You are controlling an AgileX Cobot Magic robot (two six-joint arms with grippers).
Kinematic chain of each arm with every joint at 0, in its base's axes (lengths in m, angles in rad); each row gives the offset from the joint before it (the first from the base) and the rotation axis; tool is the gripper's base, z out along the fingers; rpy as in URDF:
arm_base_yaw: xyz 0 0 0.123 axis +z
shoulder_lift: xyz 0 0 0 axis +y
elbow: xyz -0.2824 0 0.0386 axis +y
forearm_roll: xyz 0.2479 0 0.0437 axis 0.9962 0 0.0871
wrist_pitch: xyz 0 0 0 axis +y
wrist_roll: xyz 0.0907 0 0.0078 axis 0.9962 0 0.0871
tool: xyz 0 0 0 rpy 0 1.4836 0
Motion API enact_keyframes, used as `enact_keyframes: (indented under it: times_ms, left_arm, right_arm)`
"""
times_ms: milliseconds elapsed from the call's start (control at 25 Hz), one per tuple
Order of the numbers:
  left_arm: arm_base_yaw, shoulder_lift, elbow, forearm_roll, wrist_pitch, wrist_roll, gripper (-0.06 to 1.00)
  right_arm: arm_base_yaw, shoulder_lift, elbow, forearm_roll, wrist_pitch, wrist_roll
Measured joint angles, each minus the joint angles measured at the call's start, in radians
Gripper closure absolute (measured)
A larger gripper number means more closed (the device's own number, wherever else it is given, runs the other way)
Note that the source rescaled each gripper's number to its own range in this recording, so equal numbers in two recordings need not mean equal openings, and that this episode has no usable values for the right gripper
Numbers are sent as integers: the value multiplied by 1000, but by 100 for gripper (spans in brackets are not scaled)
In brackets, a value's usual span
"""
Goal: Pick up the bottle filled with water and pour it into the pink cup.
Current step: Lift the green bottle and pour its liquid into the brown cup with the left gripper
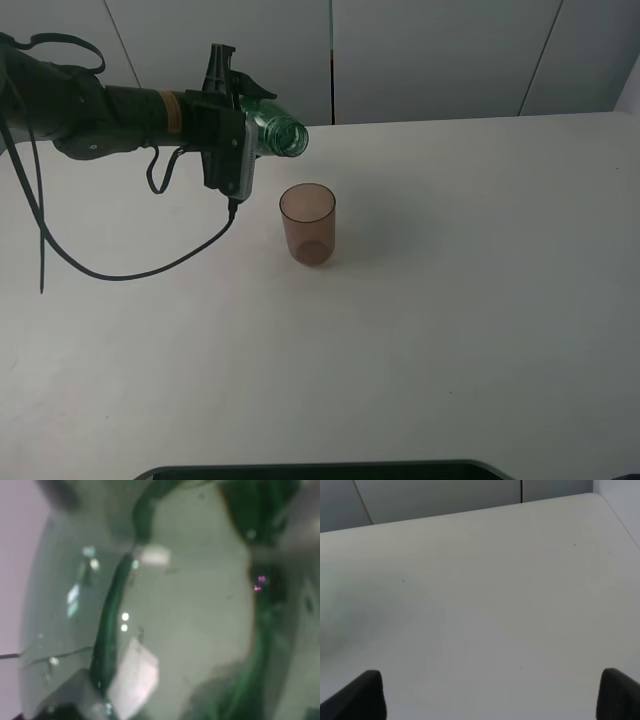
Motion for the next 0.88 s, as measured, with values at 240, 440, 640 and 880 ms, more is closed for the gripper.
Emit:
enact_keyframes:
  times_ms: [240, 440, 640, 880]
  left_arm:
    - [-2, 0, 0, -5, 2, 32, 94]
    - [-2, 0, 0, -6, 2, 66, 94]
    - [-2, 0, 0, -6, 2, 76, 94]
    - [-2, 0, 0, -6, 8, 79, 94]
  right_arm:
    - [0, 0, 0, 0, 0, 0]
    - [0, 0, 0, 0, 0, 0]
    - [0, 0, 0, 0, 0, 0]
    - [0, 0, 0, 0, 0, 0]
